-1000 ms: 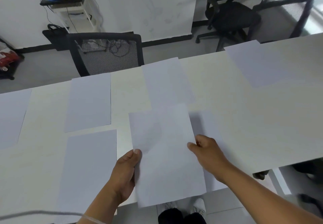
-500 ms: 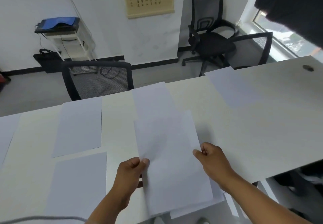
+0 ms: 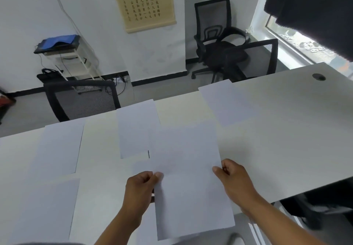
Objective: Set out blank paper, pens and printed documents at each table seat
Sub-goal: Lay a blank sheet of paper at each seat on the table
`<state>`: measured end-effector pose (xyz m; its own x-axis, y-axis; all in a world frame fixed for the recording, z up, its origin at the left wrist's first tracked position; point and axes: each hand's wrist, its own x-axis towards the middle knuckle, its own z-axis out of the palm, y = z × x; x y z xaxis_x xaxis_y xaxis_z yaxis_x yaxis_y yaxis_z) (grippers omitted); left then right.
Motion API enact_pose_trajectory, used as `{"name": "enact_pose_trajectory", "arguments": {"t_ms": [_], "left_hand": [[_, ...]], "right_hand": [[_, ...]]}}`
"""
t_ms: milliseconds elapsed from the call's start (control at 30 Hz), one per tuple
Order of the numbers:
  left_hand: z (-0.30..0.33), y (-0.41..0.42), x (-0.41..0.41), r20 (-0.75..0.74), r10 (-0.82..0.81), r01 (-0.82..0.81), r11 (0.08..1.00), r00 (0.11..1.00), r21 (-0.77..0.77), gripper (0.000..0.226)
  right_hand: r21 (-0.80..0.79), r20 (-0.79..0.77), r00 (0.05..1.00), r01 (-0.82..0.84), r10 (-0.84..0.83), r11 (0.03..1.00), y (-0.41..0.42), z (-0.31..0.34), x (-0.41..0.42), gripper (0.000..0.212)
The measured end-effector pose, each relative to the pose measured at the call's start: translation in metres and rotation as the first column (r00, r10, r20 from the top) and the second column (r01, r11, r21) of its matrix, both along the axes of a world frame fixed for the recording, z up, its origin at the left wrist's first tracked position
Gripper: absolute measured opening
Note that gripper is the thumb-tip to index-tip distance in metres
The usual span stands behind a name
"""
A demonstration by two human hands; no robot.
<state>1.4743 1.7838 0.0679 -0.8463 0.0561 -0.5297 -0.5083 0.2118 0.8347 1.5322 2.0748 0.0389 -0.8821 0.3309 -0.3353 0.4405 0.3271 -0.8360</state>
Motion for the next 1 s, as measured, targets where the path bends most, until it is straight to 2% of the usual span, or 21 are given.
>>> {"name": "enact_pose_trajectory", "arguments": {"t_ms": [233, 500, 667, 1000], "left_hand": [[-0.009, 0.117, 0.025, 0.044, 0.022, -0.023, 1.000, 0.999, 0.013, 0.040], [-0.028, 0.219, 0.015, 0.085, 0.040, -0.038, 0.999, 0.996, -0.025, 0.019], [-0.048, 0.258, 0.004, 0.116, 0.029, -0.020, 0.996, 0.993, -0.083, 0.015], [-0.078, 0.294, -0.006, 0.167, 0.008, 0.017, 0.989, 0.986, -0.147, 0.025]], "right_hand": [[-0.009, -0.016, 0.999, -0.043, 0.043, 0.999, 0.125, -0.005, 0.004, 0.048], [0.019, 0.031, 0.999, -0.014, 0.014, 1.000, 0.228, -0.021, 0.003, 0.046], [0.065, 0.090, 0.996, -0.006, 0.000, 0.998, 0.267, -0.036, -0.002, 0.045], [0.133, 0.179, 0.984, -0.022, -0.002, 0.991, 0.303, -0.062, -0.010, 0.045]]}}
